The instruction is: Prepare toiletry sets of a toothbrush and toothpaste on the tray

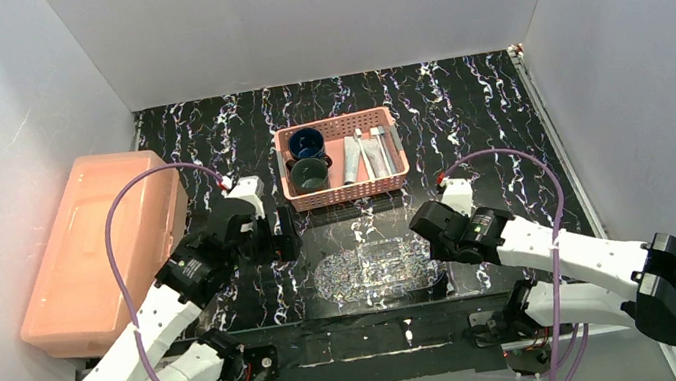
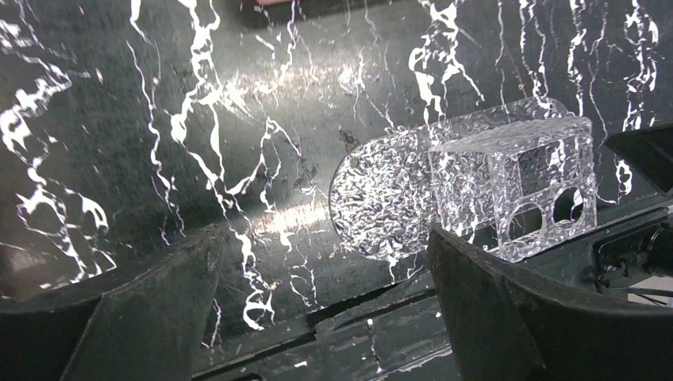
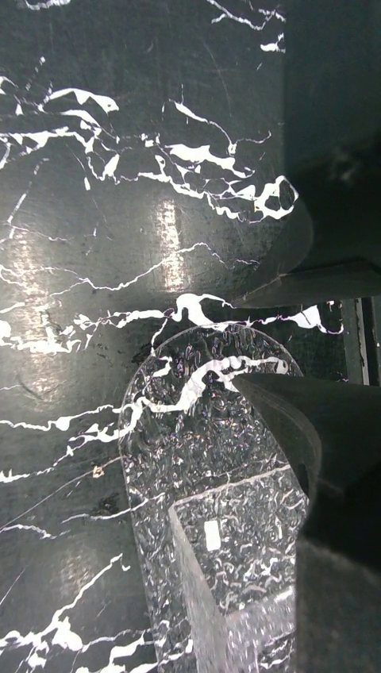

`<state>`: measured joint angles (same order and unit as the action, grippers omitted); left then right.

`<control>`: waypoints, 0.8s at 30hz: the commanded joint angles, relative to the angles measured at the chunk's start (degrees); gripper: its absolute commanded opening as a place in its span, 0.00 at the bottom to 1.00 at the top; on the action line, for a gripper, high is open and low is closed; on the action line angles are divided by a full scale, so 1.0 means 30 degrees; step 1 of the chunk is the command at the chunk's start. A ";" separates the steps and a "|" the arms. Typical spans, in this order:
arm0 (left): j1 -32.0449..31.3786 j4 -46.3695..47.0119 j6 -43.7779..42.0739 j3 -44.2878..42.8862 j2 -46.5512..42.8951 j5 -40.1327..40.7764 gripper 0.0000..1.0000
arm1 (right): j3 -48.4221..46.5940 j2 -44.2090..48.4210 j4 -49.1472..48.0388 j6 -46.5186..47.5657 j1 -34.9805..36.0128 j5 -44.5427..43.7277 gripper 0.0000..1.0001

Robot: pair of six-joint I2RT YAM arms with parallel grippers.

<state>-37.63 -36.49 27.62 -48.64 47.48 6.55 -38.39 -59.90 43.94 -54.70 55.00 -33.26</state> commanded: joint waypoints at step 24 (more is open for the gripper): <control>0.0076 0.4035 0.4608 0.4153 0.3671 -0.2849 0.94 | 0.4252 0.1252 -0.5401 0.0820 -0.3275 0.5141 0.48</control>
<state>-37.63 -26.61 40.27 -37.28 57.45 0.40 -26.35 -57.17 30.17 -52.27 45.54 -19.55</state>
